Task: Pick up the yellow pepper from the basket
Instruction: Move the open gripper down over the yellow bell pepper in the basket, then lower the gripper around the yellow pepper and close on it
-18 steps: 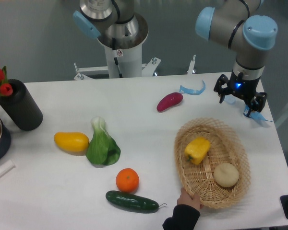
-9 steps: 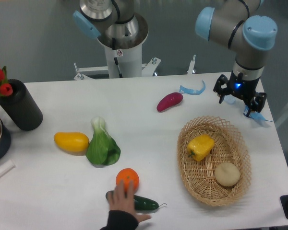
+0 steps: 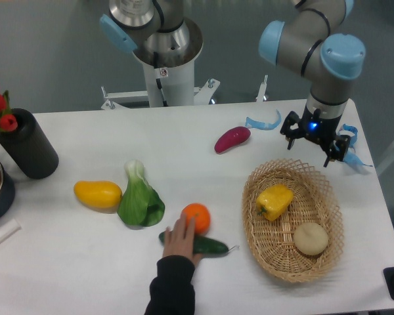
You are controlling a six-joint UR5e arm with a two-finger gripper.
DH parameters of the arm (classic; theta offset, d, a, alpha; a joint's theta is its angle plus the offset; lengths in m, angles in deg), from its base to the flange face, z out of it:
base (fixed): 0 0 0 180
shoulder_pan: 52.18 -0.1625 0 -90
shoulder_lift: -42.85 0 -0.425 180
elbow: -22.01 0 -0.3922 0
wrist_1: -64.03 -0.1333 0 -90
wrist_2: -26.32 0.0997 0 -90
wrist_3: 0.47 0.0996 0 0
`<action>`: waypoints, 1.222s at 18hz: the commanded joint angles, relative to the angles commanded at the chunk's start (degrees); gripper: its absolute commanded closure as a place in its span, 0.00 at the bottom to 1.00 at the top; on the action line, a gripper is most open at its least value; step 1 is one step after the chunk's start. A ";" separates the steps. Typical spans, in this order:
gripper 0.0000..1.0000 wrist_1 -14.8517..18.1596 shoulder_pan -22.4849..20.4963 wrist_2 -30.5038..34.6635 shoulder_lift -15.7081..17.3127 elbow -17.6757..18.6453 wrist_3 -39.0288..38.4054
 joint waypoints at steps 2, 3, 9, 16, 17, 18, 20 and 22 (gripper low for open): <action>0.00 -0.09 1.75 0.00 -1.93 -2.89 -0.36; 0.00 -0.09 2.63 0.00 -2.90 -3.95 -0.27; 0.00 -0.26 4.57 0.35 -4.14 -3.00 3.85; 0.00 -0.44 5.89 0.44 -5.55 -2.29 4.04; 0.00 -0.44 6.42 0.44 -5.81 -2.20 4.03; 0.00 -0.53 6.59 0.44 -5.90 -2.29 4.03; 0.00 -0.62 6.68 0.44 -5.98 -2.29 4.12; 0.00 -1.40 6.77 0.53 -6.51 -2.20 3.95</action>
